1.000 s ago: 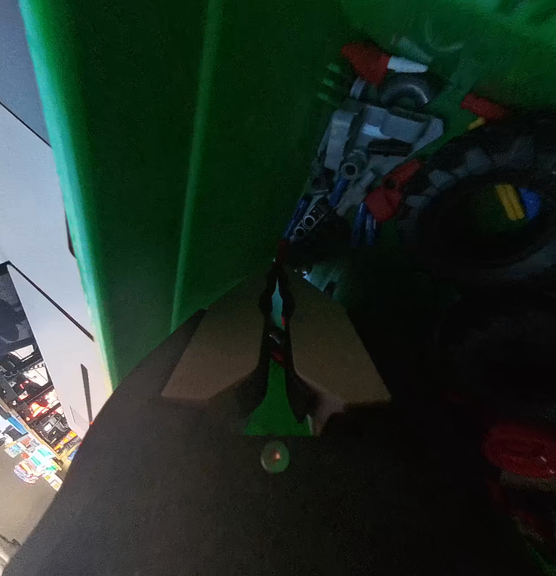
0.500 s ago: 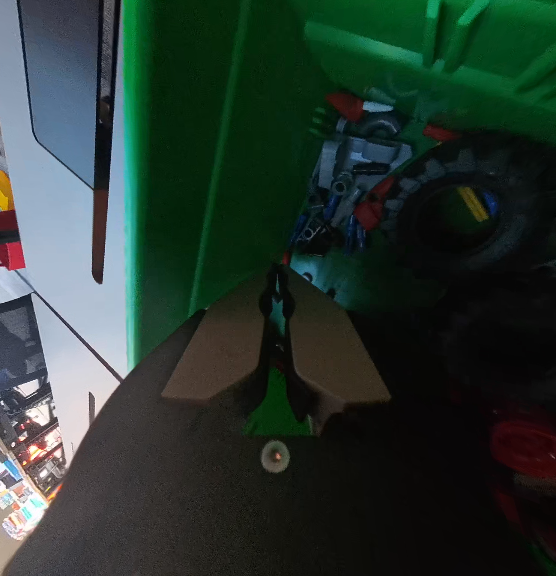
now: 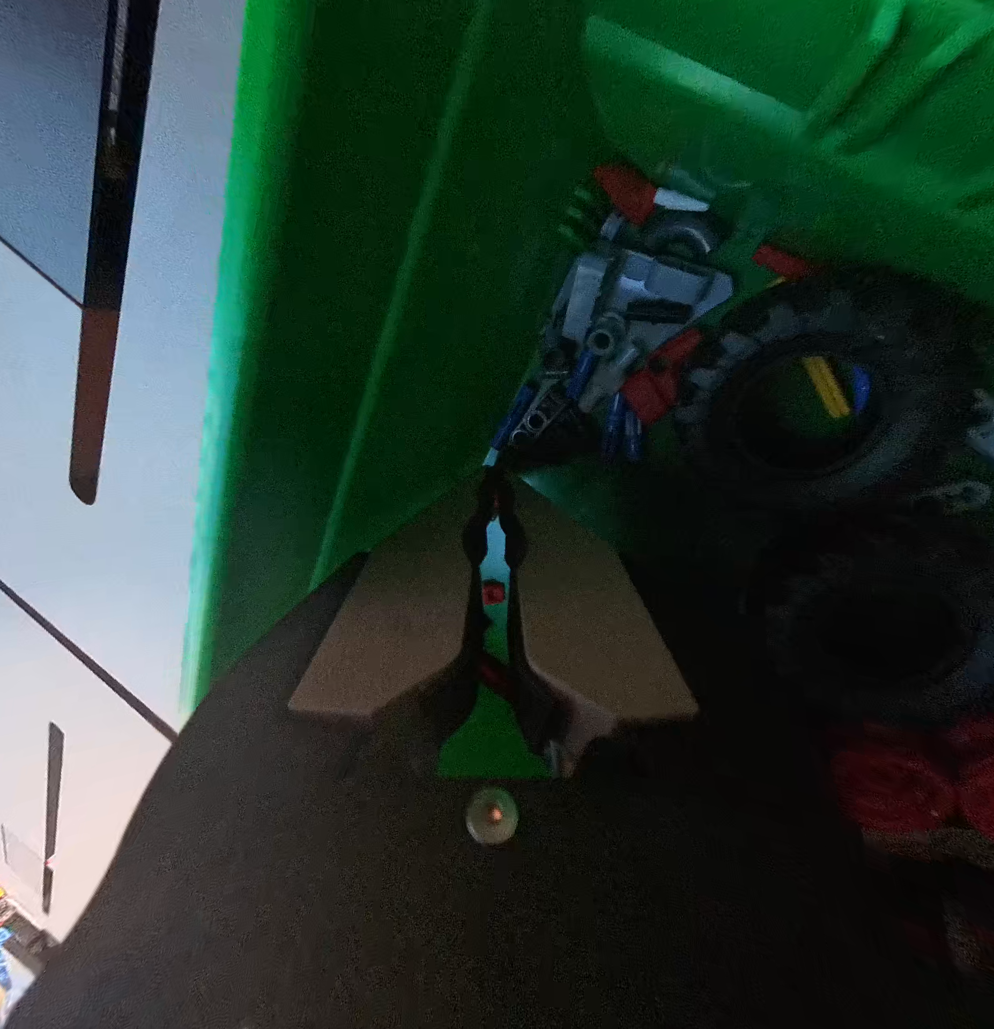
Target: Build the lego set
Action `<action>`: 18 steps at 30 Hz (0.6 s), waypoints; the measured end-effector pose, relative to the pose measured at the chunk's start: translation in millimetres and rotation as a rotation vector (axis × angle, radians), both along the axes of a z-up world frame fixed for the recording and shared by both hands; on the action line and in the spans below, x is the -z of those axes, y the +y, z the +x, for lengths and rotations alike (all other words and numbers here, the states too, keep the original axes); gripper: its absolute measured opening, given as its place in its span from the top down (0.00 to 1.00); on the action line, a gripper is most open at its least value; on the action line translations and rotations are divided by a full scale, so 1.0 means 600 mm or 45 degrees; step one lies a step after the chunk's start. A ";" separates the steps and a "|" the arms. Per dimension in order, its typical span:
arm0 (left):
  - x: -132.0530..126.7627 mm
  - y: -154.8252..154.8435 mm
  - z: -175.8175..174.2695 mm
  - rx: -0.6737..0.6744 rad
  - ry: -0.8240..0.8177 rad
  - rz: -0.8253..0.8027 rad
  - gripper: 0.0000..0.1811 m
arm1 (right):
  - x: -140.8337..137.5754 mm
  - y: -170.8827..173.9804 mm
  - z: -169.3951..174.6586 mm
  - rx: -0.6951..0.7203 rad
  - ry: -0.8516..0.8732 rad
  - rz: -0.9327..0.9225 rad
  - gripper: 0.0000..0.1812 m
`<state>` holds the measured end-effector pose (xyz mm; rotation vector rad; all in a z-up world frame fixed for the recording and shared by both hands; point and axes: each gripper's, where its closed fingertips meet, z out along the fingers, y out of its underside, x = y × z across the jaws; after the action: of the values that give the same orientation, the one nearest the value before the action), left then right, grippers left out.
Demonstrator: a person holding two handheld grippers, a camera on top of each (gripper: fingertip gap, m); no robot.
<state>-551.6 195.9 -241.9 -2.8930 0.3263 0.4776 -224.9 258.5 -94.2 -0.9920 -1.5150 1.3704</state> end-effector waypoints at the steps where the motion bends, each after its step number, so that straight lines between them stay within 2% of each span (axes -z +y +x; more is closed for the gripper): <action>1: 0.000 -0.001 0.001 0.008 0.001 -0.008 1.00 | 0.000 0.000 0.000 0.000 0.001 0.001 0.82; 13: -0.019 -0.008 0.001 0.009 -0.001 -0.007 1.00 | -0.001 0.000 0.001 -0.003 0.002 -0.002 0.82; 18: -0.010 -0.015 0.004 0.004 -0.006 -0.053 1.00 | 0.000 0.000 0.000 -0.001 -0.001 -0.001 0.82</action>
<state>-549.3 187.0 -235.9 -2.9331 0.3437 0.4685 -224.9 258.8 -94.4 -0.9925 -1.5154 1.3713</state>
